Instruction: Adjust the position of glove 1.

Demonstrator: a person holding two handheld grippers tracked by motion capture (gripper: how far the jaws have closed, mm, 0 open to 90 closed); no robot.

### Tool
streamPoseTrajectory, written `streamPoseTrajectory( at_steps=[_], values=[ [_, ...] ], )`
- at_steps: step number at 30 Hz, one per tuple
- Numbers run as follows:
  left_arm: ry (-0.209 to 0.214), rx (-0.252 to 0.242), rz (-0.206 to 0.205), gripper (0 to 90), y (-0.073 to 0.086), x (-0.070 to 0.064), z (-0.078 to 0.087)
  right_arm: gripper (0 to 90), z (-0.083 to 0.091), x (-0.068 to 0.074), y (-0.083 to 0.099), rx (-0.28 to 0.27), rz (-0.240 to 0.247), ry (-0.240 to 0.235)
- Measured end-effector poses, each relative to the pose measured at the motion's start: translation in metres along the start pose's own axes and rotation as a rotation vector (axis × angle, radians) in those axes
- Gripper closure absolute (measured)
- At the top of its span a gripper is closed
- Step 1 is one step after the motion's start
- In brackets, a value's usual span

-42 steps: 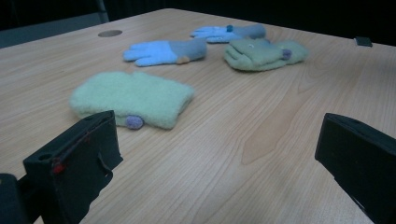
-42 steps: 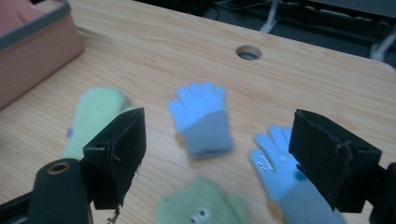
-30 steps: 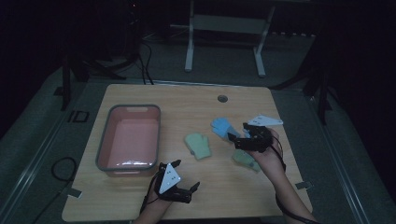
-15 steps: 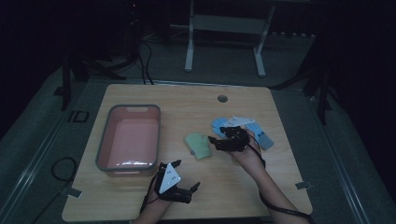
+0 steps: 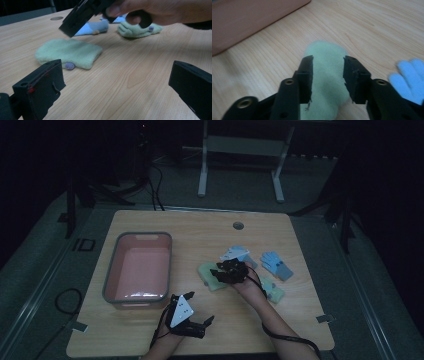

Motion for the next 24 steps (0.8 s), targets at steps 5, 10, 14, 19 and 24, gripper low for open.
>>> streamPoseTrajectory(
  at_steps=[5, 10, 14, 19, 24],
  values=[
    [0.002, -0.001, 0.003, 0.2, 0.0, 0.0, 0.0, 63.8, -0.019, -0.003, 0.005, 0.029, 0.009, 0.0],
    [0.002, -0.001, 0.002, 0.2, 0.0, 0.0, 0.0, 62.1, -0.033, -0.004, 0.011, 0.065, 0.004, 0.004],
    [0.001, 0.0, 0.002, 0.2, 0.0, 0.0, 0.0, 65.1, -0.035, -0.004, 0.012, 0.069, -0.036, 0.01],
    [0.005, 0.003, 0.0, 0.2, 0.0, 0.0, 0.0, 76.5, -0.036, -0.001, 0.013, 0.057, -0.038, 0.036],
    [0.003, 0.005, 0.004, 0.2, 0.0, 0.001, 0.0, 86.2, -0.037, 0.002, 0.011, 0.047, -0.07, 0.053]
  ],
)
Point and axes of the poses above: each handheld gripper's, and its own axes: z roughly backward along the jaws, y roughly out of its underside, x roughly to its left, the point moved 3 cm from there along -z, roughly forward along the jaws, and after that the axes turned 10 degrees about -z, right-handed, at the moved point
